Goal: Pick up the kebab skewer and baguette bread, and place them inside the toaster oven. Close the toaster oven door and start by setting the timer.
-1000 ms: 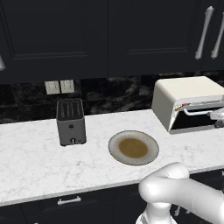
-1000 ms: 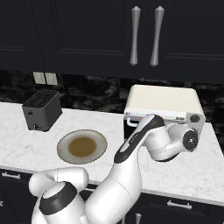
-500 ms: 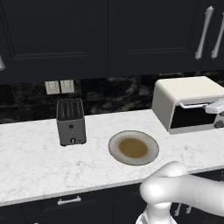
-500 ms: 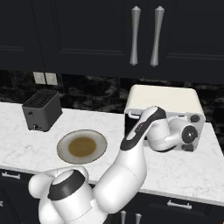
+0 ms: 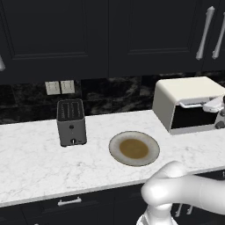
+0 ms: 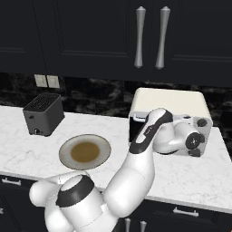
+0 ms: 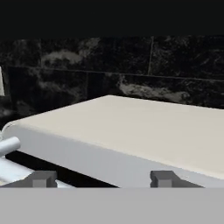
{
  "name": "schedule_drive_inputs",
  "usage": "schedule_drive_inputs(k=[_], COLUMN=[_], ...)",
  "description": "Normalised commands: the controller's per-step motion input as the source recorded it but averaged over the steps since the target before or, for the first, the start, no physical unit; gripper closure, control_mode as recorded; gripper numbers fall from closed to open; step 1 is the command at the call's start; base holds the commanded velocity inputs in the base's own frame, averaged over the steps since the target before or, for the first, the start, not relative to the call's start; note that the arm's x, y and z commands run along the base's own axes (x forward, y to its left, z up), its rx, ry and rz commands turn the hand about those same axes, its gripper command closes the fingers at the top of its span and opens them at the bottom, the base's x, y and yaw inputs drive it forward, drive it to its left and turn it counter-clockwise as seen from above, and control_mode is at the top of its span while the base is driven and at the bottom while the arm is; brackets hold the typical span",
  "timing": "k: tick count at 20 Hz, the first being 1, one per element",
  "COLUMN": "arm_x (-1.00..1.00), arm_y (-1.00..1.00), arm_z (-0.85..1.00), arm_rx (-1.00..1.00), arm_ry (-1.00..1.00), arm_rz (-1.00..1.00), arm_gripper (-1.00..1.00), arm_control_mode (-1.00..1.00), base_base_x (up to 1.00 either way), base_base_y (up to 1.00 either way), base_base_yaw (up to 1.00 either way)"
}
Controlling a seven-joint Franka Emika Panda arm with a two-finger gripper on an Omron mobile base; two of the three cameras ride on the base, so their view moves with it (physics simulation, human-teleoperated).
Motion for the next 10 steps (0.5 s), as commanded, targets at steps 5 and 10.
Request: schedule_drive_inputs(k=[5, 10], arm_x=[0.18, -0.40], arm_y=[-0.02, -0.24], arm_z=[0.27, 0.67], arm_rx=[-0.03, -0.04], arm_ry=[-0.11, -0.12], arm_rz=[0.00, 0.00], arm_gripper=[-1.00, -1.00], arm_control_mode=[-1.00, -1.00], base_base_x=[0.00, 0.00], base_base_y=[0.00, 0.00], base_base_yaw=[0.00, 0.00])
